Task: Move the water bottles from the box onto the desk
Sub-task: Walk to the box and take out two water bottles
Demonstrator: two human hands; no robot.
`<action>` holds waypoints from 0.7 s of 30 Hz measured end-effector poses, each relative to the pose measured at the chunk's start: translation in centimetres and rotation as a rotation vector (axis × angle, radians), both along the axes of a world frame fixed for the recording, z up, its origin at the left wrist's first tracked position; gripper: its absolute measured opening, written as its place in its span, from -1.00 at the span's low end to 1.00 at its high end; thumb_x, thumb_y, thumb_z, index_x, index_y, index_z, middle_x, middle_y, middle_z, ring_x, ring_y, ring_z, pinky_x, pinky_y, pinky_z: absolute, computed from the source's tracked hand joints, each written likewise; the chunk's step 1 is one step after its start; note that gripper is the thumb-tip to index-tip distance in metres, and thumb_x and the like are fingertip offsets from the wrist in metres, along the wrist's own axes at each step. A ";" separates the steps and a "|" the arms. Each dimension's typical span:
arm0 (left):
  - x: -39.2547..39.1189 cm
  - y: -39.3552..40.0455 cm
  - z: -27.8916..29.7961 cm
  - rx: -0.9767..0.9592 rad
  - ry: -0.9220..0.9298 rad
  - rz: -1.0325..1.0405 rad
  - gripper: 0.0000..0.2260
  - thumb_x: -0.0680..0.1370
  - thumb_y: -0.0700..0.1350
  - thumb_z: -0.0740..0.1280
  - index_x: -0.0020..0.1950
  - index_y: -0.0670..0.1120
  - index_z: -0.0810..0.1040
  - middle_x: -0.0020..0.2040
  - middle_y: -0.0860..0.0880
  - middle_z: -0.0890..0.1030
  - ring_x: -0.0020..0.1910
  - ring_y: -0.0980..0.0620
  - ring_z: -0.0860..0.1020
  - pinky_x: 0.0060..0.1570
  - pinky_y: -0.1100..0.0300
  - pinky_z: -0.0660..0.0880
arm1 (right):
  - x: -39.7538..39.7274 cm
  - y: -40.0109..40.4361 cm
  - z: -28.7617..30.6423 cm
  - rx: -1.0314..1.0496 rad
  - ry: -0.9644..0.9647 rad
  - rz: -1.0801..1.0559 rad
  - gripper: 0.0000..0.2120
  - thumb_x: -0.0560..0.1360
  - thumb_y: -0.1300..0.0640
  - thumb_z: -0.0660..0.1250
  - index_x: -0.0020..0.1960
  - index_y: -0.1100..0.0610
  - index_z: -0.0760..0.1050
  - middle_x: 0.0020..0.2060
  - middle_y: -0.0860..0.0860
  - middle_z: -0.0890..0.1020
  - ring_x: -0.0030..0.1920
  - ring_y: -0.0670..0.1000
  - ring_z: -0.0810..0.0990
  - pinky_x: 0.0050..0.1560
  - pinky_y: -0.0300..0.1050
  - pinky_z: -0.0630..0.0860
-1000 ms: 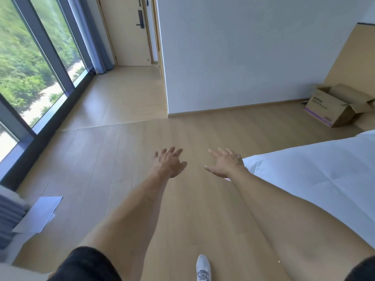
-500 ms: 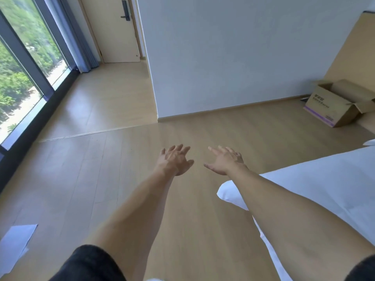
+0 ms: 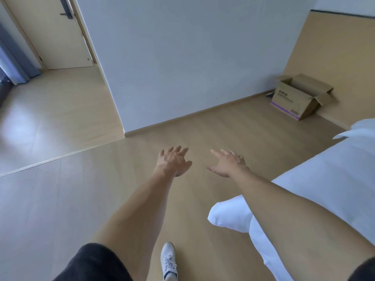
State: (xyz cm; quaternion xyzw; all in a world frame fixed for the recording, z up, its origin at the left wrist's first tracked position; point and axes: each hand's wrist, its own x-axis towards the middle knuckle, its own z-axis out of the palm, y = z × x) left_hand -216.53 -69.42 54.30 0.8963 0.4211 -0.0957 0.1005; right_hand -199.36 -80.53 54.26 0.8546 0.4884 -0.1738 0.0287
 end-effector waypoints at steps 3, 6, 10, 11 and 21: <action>1.7 6.2 -0.3 -0.023 -0.008 -0.038 -0.42 0.65 0.21 0.09 0.64 0.10 0.07 0.64 0.04 0.12 0.61 -0.03 0.09 0.55 -0.13 0.03 | 1.1 5.6 0.4 -0.030 -0.007 -0.033 -0.24 0.51 -0.38 0.20 0.60 -0.20 0.03 0.61 0.00 0.12 0.59 0.09 0.09 0.54 0.15 0.06; 3.1 12.1 -0.1 -0.021 -0.007 -0.066 -0.42 0.65 0.21 0.09 0.64 0.10 0.07 0.64 0.04 0.12 0.61 -0.03 0.09 0.55 -0.12 0.03 | 2.1 11.1 1.0 -0.036 -0.011 -0.069 -0.24 0.50 -0.39 0.20 0.60 -0.20 0.03 0.61 -0.01 0.11 0.59 0.09 0.08 0.55 0.15 0.06; 5.1 18.8 0.1 -0.014 -0.012 -0.102 -0.43 0.64 0.21 0.09 0.64 0.10 0.09 0.63 0.04 0.15 0.59 -0.03 0.12 0.54 -0.13 0.05 | 3.4 17.0 1.2 -0.032 -0.003 -0.102 -0.24 0.50 -0.39 0.21 0.60 -0.22 0.04 0.61 -0.01 0.11 0.59 0.08 0.08 0.54 0.15 0.06; 5.6 20.0 0.1 -0.013 -0.013 -0.113 -0.43 0.64 0.21 0.08 0.63 0.10 0.09 0.62 0.04 0.16 0.59 -0.03 0.13 0.53 -0.13 0.06 | 3.9 18.1 1.2 -0.035 -0.001 -0.112 -0.24 0.49 -0.39 0.21 0.60 -0.22 0.04 0.61 -0.01 0.12 0.59 0.08 0.09 0.54 0.15 0.07; 12.0 31.1 -0.9 -0.030 -0.009 -0.162 -0.44 0.64 0.22 0.08 0.63 0.11 0.10 0.62 0.04 0.16 0.60 -0.05 0.10 0.54 -0.12 0.03 | 10.0 28.1 0.3 -0.045 0.000 -0.163 -0.25 0.51 -0.34 0.23 0.60 -0.20 0.05 0.60 0.01 0.13 0.58 0.10 0.10 0.54 0.15 0.09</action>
